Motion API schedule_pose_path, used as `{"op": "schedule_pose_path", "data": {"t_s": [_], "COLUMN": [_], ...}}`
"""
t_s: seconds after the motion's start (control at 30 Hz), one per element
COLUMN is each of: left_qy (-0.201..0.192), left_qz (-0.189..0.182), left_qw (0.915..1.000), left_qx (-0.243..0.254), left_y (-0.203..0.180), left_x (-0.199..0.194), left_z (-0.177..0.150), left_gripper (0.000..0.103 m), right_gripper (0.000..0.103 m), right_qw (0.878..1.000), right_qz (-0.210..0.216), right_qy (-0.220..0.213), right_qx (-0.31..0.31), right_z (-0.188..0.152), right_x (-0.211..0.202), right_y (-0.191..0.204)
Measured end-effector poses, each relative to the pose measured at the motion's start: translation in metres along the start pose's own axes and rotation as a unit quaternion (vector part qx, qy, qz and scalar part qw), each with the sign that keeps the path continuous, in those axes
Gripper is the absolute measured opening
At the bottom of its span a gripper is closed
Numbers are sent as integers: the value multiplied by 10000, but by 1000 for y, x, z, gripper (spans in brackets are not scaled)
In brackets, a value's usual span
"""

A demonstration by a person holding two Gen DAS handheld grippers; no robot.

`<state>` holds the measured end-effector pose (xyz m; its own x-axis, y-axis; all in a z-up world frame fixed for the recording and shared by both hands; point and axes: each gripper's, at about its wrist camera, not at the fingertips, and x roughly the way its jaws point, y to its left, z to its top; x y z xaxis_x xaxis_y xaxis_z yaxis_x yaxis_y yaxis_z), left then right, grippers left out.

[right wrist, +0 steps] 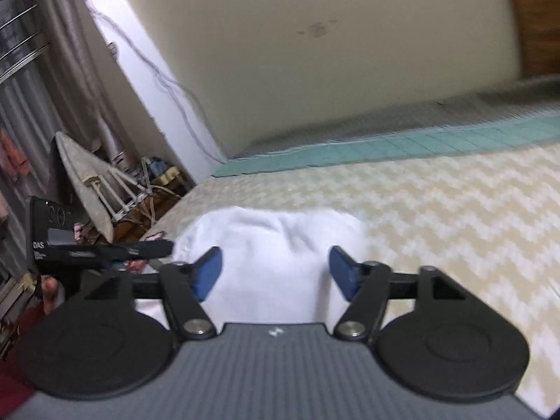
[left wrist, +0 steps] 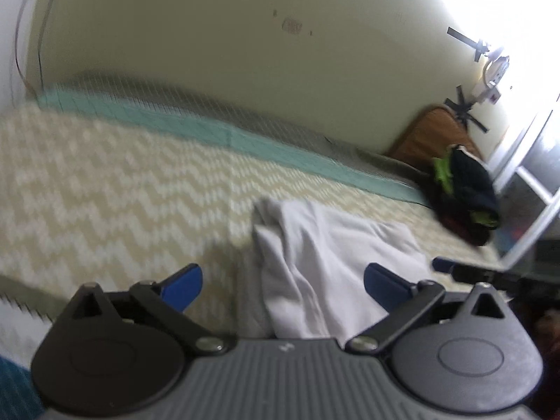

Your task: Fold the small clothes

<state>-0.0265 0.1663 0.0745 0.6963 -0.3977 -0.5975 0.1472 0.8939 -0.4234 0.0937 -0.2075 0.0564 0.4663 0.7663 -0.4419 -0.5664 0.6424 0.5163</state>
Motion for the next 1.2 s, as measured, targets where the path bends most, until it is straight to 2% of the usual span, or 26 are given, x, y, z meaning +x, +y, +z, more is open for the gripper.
{"op": "schedule_pose_path", "data": {"t_s": [0.13, 0.2, 0.3, 0.4, 0.47, 0.5, 0.53, 0.57, 0.6, 0.63, 0.7, 0.83, 1.0, 1.1, 1.2], "left_qy": [510, 740, 698, 573, 446, 393, 359, 346, 370, 425, 463, 285, 310, 466, 654], "left_qz": [-433, -589, -609, -650, -650, -609, -511, -358, -236, -202, -294, -383, -908, -1024, -835], "left_qw": [9973, 9947, 9949, 9950, 9959, 9965, 9975, 9983, 9985, 9979, 9971, 9988, 9948, 9919, 9898], "left_qx": [-289, -414, -399, -493, -448, -406, -343, -309, -336, -440, -528, 60, 341, 597, 951], "left_y": [6, 7, 5, 5, 5, 4, 2, 0, -2, -2, -9, -52, -97, -125, -148], "left_x": [16, 26, 29, 30, 32, 33, 34, 35, 37, 39, 43, 57, 100, 134, 165], "left_z": [-9, -15, -20, -22, -24, -24, -23, -22, -20, -17, -12, 2, 28, 33, 28], "left_gripper": [103, 103, 103, 102, 101, 95, 87, 70, 58, 55, 44, 38, 38, 38, 39], "right_gripper": [77, 77, 78, 82, 81, 77, 65, 61, 54, 45, 36, 31, 31, 31, 31], "right_qw": [9976, 9973, 9966, 9971, 9981, 9987, 9991, 9993, 9994, 9996, 9999, 9973, 9904, 9861, 9845], "right_qz": [47, 209, 395, 485, 345, 261, 120, -11, -61, -53, -3, -316, -861, -1225, -1446], "right_qy": [434, 418, 555, 524, 486, 440, 404, 374, 330, 266, 119, -449, -1005, -1097, -989], "right_qx": [530, 564, 458, 272, 127, 75, 6, -73, -103, -110, -121, -492, -404, -224, 73], "right_z": [-14, -16, -14, -13, -7, -5, -4, -4, -4, -4, -2, 7, 25, 26, 22], "right_x": [-1, -6, 6, 38, 48, 52, 53, 54, 54, 55, 46, 18, -27, -46, -52], "right_y": [-22, -23, -14, 5, 10, 12, 14, 16, 18, 20, 18, 18, -11, -36, -60]}}
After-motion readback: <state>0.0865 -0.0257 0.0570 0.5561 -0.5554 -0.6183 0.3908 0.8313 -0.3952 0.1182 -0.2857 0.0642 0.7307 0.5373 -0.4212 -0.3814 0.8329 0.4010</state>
